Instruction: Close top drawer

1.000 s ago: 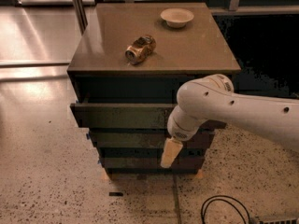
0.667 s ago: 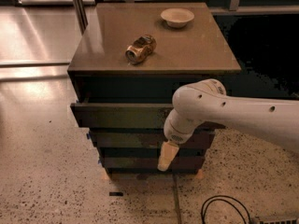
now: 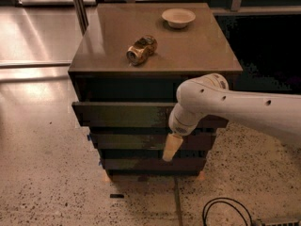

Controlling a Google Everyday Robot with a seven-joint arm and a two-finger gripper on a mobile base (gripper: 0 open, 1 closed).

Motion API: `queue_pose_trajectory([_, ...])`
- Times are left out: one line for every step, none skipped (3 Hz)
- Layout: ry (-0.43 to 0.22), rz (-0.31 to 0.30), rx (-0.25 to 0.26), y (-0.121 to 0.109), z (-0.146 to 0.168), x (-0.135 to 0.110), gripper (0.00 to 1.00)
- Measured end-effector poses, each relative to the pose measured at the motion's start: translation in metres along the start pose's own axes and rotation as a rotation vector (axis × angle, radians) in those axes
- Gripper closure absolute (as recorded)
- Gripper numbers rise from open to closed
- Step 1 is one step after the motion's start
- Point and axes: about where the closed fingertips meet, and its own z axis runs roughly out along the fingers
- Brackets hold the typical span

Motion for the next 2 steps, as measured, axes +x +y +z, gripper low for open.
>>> queue_pose_trajectory([0.0,-0.001,-0.001,0.0,0.0,0.0,0.0])
queue_pose_trajectory([0.031,-0.014,-0.007,-0.0035,0.0036,0.0006,0.0])
